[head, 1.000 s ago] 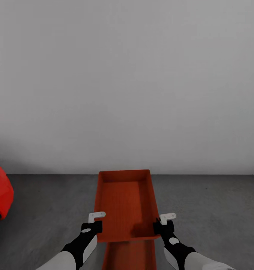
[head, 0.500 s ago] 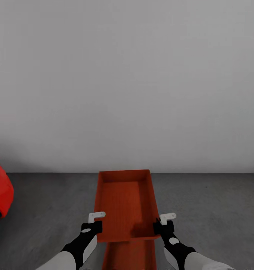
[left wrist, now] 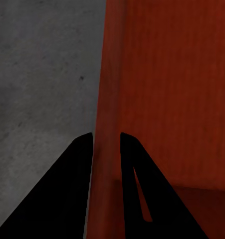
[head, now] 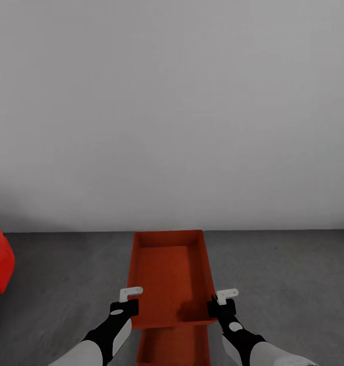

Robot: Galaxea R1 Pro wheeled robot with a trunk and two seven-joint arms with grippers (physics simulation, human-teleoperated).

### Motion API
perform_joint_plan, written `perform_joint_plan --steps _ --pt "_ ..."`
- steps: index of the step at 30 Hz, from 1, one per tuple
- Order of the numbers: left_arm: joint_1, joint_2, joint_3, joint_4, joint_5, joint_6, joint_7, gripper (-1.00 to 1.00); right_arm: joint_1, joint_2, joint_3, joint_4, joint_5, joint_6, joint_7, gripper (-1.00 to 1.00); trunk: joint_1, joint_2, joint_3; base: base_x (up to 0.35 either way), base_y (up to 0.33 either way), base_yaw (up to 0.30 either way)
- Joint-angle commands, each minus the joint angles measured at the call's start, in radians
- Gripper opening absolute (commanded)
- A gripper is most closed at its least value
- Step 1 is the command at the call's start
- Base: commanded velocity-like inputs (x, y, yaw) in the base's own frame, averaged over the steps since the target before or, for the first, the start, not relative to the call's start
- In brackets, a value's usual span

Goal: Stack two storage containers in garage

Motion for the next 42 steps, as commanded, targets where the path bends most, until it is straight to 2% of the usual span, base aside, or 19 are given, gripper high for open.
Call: perform_joint_plan --steps 1,19,42 --pt "0.000 0.005 0.003 -0.005 -0.015 -0.031 0.021 -1.00 -0.001 0.000 -0.054 0.003 -0.008 -0.003 -0.013 -1.00 0.000 -0.001 -0.003 0.000 0.000 -0.166" --pt "0.000 0.005 0.004 -0.005 -0.015 -0.031 0.021 -1.00 -0.001 0.000 -0.054 0.003 -0.007 -0.002 -0.013 -1.00 0.000 -0.001 -0.026 0.000 0.000 -0.156" --pt "0.000 0.005 0.004 -0.005 -0.015 -0.031 0.021 -1.00 -0.001 0.000 -0.054 0.003 -0.007 -0.002 -0.013 -1.00 0.000 -0.001 -0.063 0.000 0.000 -0.007"
